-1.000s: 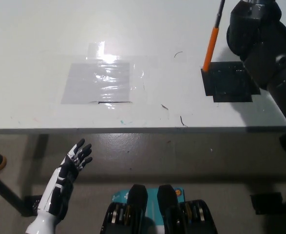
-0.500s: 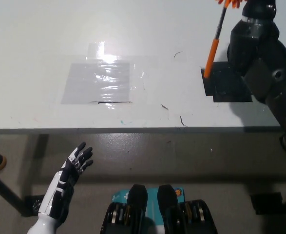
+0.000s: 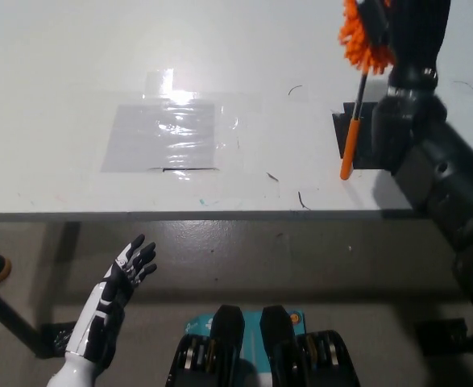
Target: The robot uses it right hand to pick up an extended orange duster kept in the middle of the desk and presses its handle against the desk to collapse it
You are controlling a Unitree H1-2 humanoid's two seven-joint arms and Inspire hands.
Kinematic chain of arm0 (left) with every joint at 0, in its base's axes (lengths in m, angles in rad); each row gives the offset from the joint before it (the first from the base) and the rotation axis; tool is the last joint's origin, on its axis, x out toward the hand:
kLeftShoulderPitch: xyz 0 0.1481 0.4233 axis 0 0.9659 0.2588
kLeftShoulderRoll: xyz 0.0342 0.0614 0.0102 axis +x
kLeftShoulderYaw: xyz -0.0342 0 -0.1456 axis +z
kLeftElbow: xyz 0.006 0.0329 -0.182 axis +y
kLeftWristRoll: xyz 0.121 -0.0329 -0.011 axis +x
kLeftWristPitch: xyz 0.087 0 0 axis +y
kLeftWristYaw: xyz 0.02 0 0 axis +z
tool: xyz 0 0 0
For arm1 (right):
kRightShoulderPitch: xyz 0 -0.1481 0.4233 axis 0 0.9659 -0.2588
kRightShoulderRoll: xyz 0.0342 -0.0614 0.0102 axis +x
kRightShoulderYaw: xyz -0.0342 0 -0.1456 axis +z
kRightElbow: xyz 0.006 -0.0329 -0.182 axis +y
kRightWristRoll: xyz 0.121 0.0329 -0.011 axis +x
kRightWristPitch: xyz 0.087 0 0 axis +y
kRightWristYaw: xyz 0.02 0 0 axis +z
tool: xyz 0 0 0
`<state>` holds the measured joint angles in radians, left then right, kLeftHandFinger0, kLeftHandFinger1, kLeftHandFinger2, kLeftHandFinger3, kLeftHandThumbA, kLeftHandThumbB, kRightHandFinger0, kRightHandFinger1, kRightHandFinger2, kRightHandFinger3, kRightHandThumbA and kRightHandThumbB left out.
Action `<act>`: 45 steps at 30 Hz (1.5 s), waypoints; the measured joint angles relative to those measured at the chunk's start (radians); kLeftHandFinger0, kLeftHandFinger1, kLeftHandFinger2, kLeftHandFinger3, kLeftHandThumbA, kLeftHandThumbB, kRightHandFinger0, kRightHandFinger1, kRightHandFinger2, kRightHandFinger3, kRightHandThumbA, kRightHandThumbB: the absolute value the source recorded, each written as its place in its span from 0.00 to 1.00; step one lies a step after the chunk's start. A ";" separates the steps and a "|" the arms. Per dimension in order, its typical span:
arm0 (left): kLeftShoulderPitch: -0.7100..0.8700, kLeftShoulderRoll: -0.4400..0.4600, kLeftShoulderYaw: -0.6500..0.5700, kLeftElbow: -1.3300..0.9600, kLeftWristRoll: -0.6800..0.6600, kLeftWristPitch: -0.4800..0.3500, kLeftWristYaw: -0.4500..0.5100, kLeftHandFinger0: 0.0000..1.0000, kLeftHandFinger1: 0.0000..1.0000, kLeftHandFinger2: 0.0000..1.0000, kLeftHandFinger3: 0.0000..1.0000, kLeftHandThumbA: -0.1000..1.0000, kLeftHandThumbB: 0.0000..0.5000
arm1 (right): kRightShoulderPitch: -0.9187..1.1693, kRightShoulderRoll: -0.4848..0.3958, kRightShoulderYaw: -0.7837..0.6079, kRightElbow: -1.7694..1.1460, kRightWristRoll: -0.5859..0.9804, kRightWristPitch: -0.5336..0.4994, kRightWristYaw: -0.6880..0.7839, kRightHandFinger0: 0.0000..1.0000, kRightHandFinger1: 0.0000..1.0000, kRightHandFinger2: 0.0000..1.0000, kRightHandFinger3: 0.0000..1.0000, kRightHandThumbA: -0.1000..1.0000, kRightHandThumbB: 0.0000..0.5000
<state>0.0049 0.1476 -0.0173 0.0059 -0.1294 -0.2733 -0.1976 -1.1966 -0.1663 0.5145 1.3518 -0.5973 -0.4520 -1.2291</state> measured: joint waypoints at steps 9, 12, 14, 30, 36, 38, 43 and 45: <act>0.000 0.000 0.001 -0.002 0.000 0.002 0.000 1.00 1.00 1.00 1.00 1.00 0.24 | 0.077 0.025 -0.017 0.027 0.047 -0.003 0.126 0.00 0.39 0.81 0.83 0.00 0.25; 0.000 0.000 0.001 -0.002 0.000 0.002 0.000 1.00 1.00 1.00 1.00 1.00 0.23 | 0.103 0.024 -0.027 0.035 0.058 -0.003 0.178 0.00 0.40 0.83 0.86 0.00 0.25; 0.000 0.000 0.001 -0.002 0.000 0.002 0.000 1.00 1.00 1.00 1.00 1.00 0.23 | 0.112 0.022 -0.034 0.035 0.067 -0.003 0.198 0.00 0.40 0.83 0.86 0.00 0.25; 0.000 0.001 0.001 0.006 0.003 0.002 0.001 1.00 1.00 1.00 1.00 1.00 0.24 | 0.173 -0.015 -0.079 0.046 0.126 0.009 0.448 0.01 0.54 0.92 0.94 0.00 0.16; -0.001 0.003 0.001 0.006 0.003 0.002 0.000 1.00 1.00 1.00 1.00 1.00 0.22 | 0.192 -0.026 -0.163 -0.052 0.184 0.009 0.572 0.00 0.29 0.67 0.61 0.00 0.16; -0.001 0.003 0.001 0.005 0.003 0.002 0.000 1.00 1.00 1.00 1.00 1.00 0.23 | 0.168 -0.038 -0.176 -0.122 0.195 0.009 0.590 0.00 0.30 0.71 0.64 0.00 0.16; -0.001 0.003 0.002 0.006 0.003 0.002 0.000 1.00 1.00 1.00 1.00 1.00 0.23 | 0.059 -0.063 -0.196 -0.224 0.205 0.008 0.618 0.00 0.29 0.74 0.76 0.00 0.22; 0.000 0.003 0.002 0.006 0.003 0.002 0.000 1.00 1.00 1.00 1.00 1.00 0.23 | 0.010 -0.064 -0.204 -0.236 0.206 0.008 0.628 0.00 0.29 0.74 0.76 0.00 0.22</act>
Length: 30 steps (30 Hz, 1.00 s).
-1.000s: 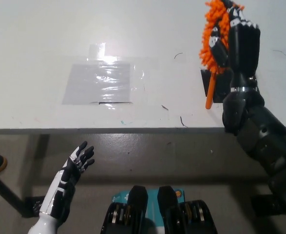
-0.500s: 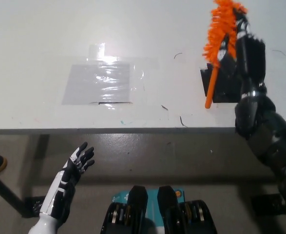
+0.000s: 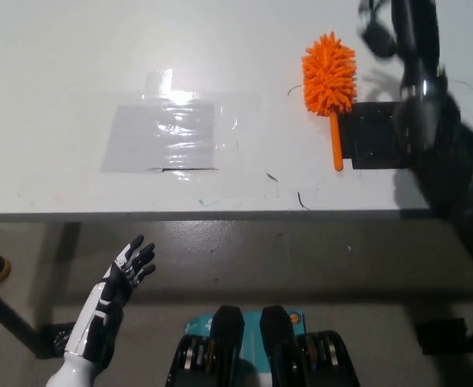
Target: The robot uses it right hand to pick up an extended orange duster kept in the middle of the desk and presses its handle against the desk to collapse it
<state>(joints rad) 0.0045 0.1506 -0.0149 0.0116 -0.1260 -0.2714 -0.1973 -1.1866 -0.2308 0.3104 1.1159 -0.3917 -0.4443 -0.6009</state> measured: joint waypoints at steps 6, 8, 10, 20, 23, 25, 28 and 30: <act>0.001 0.000 0.000 -0.003 0.001 0.000 0.000 1.00 1.00 1.00 1.00 1.00 0.25 | -0.143 -0.033 -0.019 -0.081 0.000 0.000 0.073 0.61 0.78 0.92 1.00 0.42 0.51; 0.002 0.000 0.001 -0.003 0.002 0.000 0.000 1.00 1.00 1.00 1.00 1.00 0.28 | -0.163 -0.048 -0.030 -0.113 0.002 0.001 0.104 1.00 1.00 1.00 1.00 0.99 0.71; 0.003 0.000 0.001 -0.001 0.002 0.001 0.000 1.00 1.00 1.00 1.00 1.00 0.26 | -0.150 -0.064 -0.039 -0.202 0.012 0.015 0.132 1.00 1.00 1.00 1.00 1.00 0.77; 0.003 -0.001 0.001 0.004 0.002 0.001 0.000 1.00 1.00 1.00 1.00 1.00 0.31 | 0.069 -0.107 -0.083 -0.581 0.043 0.098 0.219 1.00 1.00 1.00 1.00 1.00 0.67; 0.003 -0.001 0.001 0.008 0.002 0.002 0.000 1.00 1.00 1.00 1.00 1.00 0.32 | 0.191 -0.115 -0.086 -0.702 0.043 0.117 0.233 1.00 1.00 1.00 1.00 1.00 0.62; 0.002 -0.001 0.001 0.009 0.002 0.002 0.000 1.00 1.00 1.00 1.00 1.00 0.31 | 0.252 -0.119 -0.086 -0.761 0.043 0.124 0.240 1.00 1.00 1.00 1.00 1.00 0.73; 0.002 -0.001 0.001 0.010 0.002 0.002 0.000 1.00 1.00 1.00 1.00 1.00 0.35 | 0.363 -0.122 -0.086 -0.867 0.042 0.132 0.252 1.00 1.00 1.00 1.00 1.00 0.75; -0.001 -0.001 0.001 0.011 0.002 0.002 0.000 1.00 1.00 1.00 1.00 1.00 0.34 | 0.430 -0.123 -0.086 -0.932 0.042 0.137 0.261 1.00 1.00 1.00 1.00 1.00 0.80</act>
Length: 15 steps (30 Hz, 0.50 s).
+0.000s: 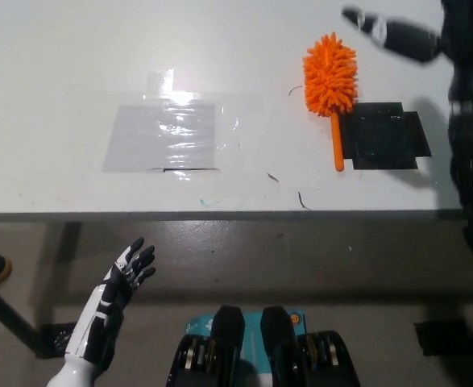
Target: The robot uses it right hand to pick up an extended orange duster kept in the middle of the desk and presses its handle against the desk to collapse it
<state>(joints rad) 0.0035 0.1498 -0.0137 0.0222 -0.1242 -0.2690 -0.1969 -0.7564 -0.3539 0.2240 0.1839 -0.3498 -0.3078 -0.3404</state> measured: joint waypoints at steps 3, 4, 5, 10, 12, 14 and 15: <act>-0.004 0.000 0.000 0.001 0.000 0.000 0.000 1.00 1.00 1.00 1.00 1.00 0.38 | 0.090 0.000 0.000 -0.093 -0.001 0.007 0.010 1.00 1.00 1.00 1.00 1.00 0.85; -0.005 0.000 0.000 0.001 0.000 0.001 0.000 1.00 1.00 1.00 1.00 1.00 0.38 | 0.125 0.000 0.000 -0.128 -0.001 0.009 0.014 1.00 1.00 1.00 1.00 1.00 0.84; -0.007 0.000 0.000 0.001 0.000 0.001 0.000 1.00 1.00 1.00 1.00 1.00 0.40 | 0.150 0.000 0.001 -0.162 -0.001 0.010 0.017 1.00 1.00 1.00 1.00 0.99 0.84; -0.019 0.000 0.001 0.001 0.000 0.001 0.000 1.00 1.00 1.00 1.00 1.00 0.40 | 0.286 0.000 0.006 -0.332 0.000 0.011 0.030 1.00 1.00 1.00 1.00 1.00 0.86; -0.026 0.000 0.002 0.002 -0.001 0.001 0.000 1.00 1.00 1.00 1.00 1.00 0.40 | 0.340 0.003 0.011 -0.401 -0.001 0.011 0.035 1.00 1.00 1.00 1.00 1.00 0.81; -0.038 0.000 0.002 0.003 -0.001 0.001 0.000 1.00 1.00 1.00 1.00 1.00 0.41 | 0.396 0.009 0.020 -0.471 -0.003 0.010 0.042 1.00 1.00 1.00 1.00 1.00 0.71; -0.045 0.000 0.002 0.004 -0.002 0.001 0.000 1.00 1.00 1.00 1.00 1.00 0.43 | 0.431 0.014 0.027 -0.510 -0.005 0.009 0.047 1.00 1.00 1.00 1.00 1.00 0.62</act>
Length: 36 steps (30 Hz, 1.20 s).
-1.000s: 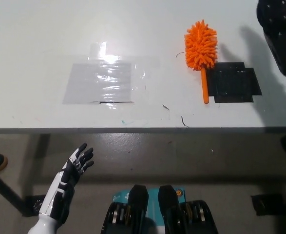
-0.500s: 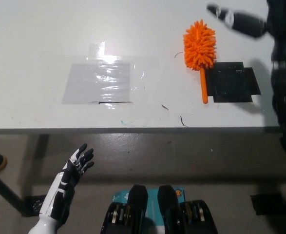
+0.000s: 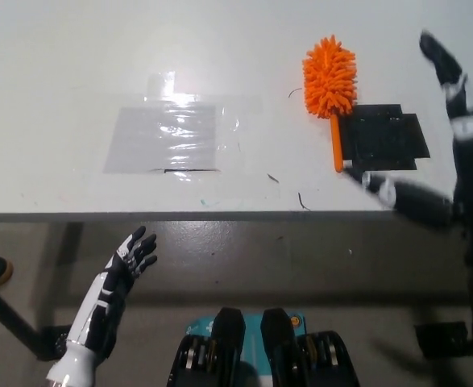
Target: The robot uses it right hand to pick up an extended orange duster kept in the middle of the desk and presses its handle against the desk to collapse it
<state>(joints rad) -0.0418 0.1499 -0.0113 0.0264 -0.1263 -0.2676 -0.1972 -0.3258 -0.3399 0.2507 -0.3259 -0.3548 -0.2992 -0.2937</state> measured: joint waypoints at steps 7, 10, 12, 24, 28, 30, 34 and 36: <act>-0.079 0.008 0.008 0.010 -0.014 -0.001 -0.005 1.00 1.00 1.00 1.00 1.00 0.44 | 0.190 0.068 0.039 0.088 0.054 -0.041 0.061 1.00 1.00 1.00 1.00 1.00 0.46; -0.083 0.007 0.009 0.010 -0.019 -0.001 -0.011 1.00 1.00 1.00 1.00 1.00 0.48 | 0.192 0.091 0.036 0.235 0.116 -0.039 0.101 1.00 1.00 1.00 1.00 1.00 0.39; -0.082 0.006 0.010 0.010 -0.020 -0.001 -0.013 1.00 1.00 1.00 1.00 1.00 0.50 | 0.191 0.093 0.033 0.274 0.152 -0.029 0.127 1.00 1.00 1.00 1.00 1.00 0.30; -0.067 0.006 0.012 0.010 -0.018 -0.001 -0.018 1.00 1.00 1.00 1.00 1.00 0.48 | 0.223 0.124 -0.007 0.302 0.388 0.164 0.282 1.00 1.00 1.00 1.00 1.00 0.24; -0.054 0.006 0.012 0.010 -0.014 -0.001 -0.018 1.00 1.00 1.00 1.00 1.00 0.47 | 0.258 0.124 -0.016 0.283 0.462 0.225 0.328 1.00 1.00 1.00 1.00 1.00 0.23; -0.051 0.006 0.012 0.010 -0.012 0.000 -0.018 1.00 1.00 1.00 1.00 1.00 0.45 | 0.273 0.125 -0.022 0.265 0.495 0.254 0.350 1.00 1.00 1.00 1.00 1.00 0.28; -0.048 0.006 0.012 0.010 -0.003 0.000 -0.018 1.00 1.00 1.00 1.00 1.00 0.42 | 0.288 0.128 -0.037 0.232 0.547 0.309 0.385 1.00 1.00 1.00 1.00 1.00 0.31; -0.045 0.006 0.013 0.010 0.002 -0.001 -0.017 1.00 1.00 1.00 1.00 1.00 0.41 | 0.291 0.130 -0.044 0.226 0.561 0.330 0.401 1.00 1.00 1.00 1.00 1.00 0.29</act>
<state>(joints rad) -0.0873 0.1555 0.0014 0.0366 -0.1244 -0.2681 -0.2145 -0.0350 -0.2098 0.2065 -0.0998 0.2063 0.0304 0.1069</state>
